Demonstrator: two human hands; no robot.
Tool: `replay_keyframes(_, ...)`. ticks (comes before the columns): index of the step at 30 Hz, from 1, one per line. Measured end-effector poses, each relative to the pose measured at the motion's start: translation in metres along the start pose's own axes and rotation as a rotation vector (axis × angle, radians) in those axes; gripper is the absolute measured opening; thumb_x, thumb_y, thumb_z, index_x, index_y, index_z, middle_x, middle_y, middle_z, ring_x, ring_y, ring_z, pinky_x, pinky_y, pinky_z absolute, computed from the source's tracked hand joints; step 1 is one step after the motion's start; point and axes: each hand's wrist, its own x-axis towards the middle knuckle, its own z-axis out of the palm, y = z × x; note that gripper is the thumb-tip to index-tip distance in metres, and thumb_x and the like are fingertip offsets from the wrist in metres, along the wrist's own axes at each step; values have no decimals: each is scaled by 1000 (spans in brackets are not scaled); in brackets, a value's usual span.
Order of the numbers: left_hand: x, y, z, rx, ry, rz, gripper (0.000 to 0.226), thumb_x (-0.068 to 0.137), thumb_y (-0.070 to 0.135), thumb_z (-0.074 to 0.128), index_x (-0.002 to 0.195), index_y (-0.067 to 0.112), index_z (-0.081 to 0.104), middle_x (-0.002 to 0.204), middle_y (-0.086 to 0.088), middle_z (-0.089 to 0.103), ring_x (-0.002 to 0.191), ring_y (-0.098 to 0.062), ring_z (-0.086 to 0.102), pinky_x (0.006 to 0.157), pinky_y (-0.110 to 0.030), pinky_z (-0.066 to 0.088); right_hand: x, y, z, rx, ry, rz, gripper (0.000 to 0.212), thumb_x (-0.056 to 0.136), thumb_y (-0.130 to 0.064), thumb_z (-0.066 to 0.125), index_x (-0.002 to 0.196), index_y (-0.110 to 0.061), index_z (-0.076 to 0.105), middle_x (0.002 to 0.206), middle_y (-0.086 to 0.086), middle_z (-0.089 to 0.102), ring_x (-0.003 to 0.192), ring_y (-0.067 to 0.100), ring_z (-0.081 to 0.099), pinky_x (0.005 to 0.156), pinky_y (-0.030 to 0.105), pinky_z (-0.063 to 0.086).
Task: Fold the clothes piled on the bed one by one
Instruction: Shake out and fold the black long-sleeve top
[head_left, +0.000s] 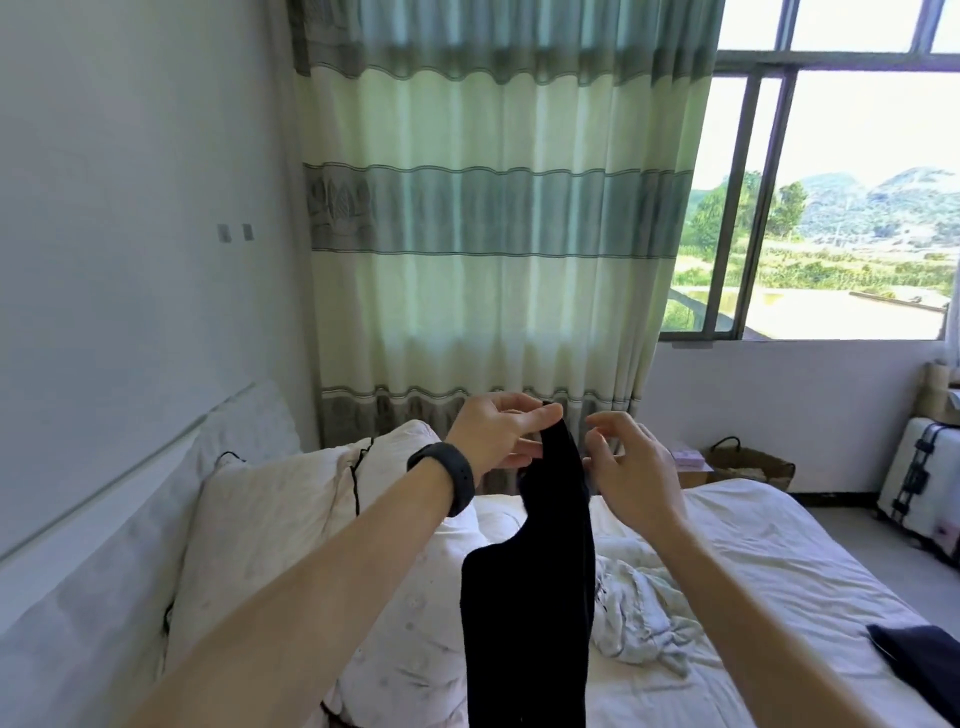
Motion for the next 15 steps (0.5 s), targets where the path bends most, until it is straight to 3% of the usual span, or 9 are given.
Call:
replay_keyframes(1, 3, 0, 5, -10, 46, 0, 17, 85, 30, 80, 88, 18, 68, 86, 0, 74, 68, -17, 73, 61, -20, 54, -10, -4, 4, 75, 115, -21, 8, 100, -30, 57, 99, -35, 63, 101, -6, 67, 77, -8, 63, 70, 10, 43)
replay_keyframes(3, 6, -2, 14, -8, 111, 0, 22, 84, 30, 81, 93, 14, 70, 94, -7, 77, 74, -22, 75, 58, -19, 55, -34, -12, 19, 141, 227, -78, 2, 95, -38, 61, 97, -38, 60, 97, -12, 64, 79, -7, 61, 65, 9, 40)
replay_keyframes(7, 6, -10, 22, -110, 186, -35, 19, 82, 26, 83, 89, 12, 72, 94, -14, 76, 74, -26, 76, 62, -29, 60, -68, -11, 49, 14, 129, 21, 38, 88, -53, 65, 118, -40, 46, 98, -23, 54, 74, 0, 57, 61, 26, 42)
replay_keyframes(11, 4, -12, 18, -254, 224, -67, 18, 82, 22, 83, 89, 11, 70, 78, -8, 74, 62, -21, 73, 57, -28, 59, -63, 0, 56, -131, 26, 102, 24, 99, -50, 51, 116, -33, 50, 110, -13, 58, 85, 18, 59, 70, 35, 43)
replay_keyframes(15, 7, -16, -5, -261, 374, -8, 16, 83, 21, 82, 88, 11, 71, 78, -8, 77, 66, -19, 74, 56, -25, 58, -67, 7, 53, -166, -65, 9, 14, 99, -34, 52, 112, -29, 52, 106, -10, 62, 87, 26, 64, 70, 38, 49)
